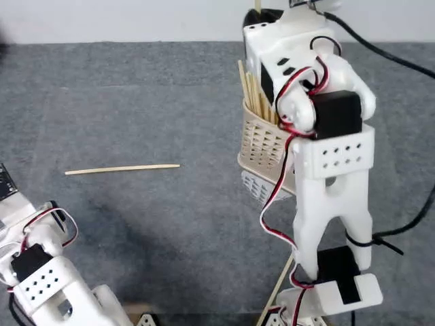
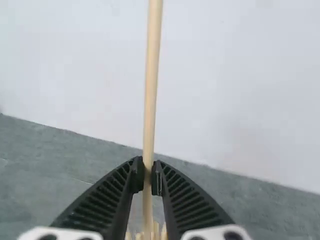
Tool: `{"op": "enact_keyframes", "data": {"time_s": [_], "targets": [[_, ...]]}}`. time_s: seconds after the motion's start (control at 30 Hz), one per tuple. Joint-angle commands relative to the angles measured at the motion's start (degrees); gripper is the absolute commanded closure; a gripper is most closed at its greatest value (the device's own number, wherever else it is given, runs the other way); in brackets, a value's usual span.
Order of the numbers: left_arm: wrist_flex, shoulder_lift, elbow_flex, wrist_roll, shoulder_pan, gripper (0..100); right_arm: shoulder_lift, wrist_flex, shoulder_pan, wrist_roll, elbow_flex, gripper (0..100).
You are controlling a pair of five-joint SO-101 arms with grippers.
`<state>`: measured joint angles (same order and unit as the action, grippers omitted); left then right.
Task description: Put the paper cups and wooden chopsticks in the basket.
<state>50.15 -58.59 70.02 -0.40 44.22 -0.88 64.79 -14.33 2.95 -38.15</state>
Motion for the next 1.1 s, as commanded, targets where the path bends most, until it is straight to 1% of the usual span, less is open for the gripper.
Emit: {"op": "enact_keyframes", "data": {"time_s": [0.0,0.13,0.27,0.33,0.43,0.5,0.53,0.63,0.7,0.87,0.9,1.0,1.07], "targets": [[-0.2,-1.1,-0.5,-0.6,-0.4,82,-1.5,-7.3,2.9,-0.4,7.1,99.1],[0.0,-1.1,-0.5,-0.7,-0.4,82,-4.4,-16.7,5.1,-0.3,19.4,99.1],[-0.1,-1.1,-0.5,-0.7,-0.4,82,-10.2,-24.8,5.4,-0.1,32.5,99.1],[-0.1,-1.1,-0.5,-0.7,-0.4,82,-13.1,-29.0,5.4,1.1,39.4,99.1],[0.0,-1.1,-0.5,-0.7,-0.4,82,-16.2,-37.2,5.4,2.2,50.5,99.0],[0.1,-1.1,-0.5,-0.7,-0.4,82,-18.0,-42.0,5.4,2.3,56.2,98.0],[0.2,-1.1,-0.5,-0.7,-0.4,82,-18.8,-43.1,5.4,2.3,58.2,96.0],[0.2,-1.1,-0.5,-0.7,-0.4,82,-20.9,-40.0,5.1,2.0,59.5,85.3],[0.2,-1.1,-0.5,-0.7,-0.4,82,-22.6,-37.2,5.0,1.9,59.0,83.3],[0.1,-1.1,-1.1,-0.8,-1.1,82,-30.5,-28.5,3.4,1.9,57.7,89.3],[0.3,-1.1,-1.7,-1.2,-2.1,82,-32.6,-26.1,2.9,1.9,57.7,91.0],[1.2,-1.0,-2.8,-5.9,-6.3,82,-38.4,-18.1,1.7,1.9,57.9,98.5],[3.3,-0.9,-3.9,-7.9,-9.9,82,-41.4,-11.3,0.7,1.9,58.2,98.6]]}}
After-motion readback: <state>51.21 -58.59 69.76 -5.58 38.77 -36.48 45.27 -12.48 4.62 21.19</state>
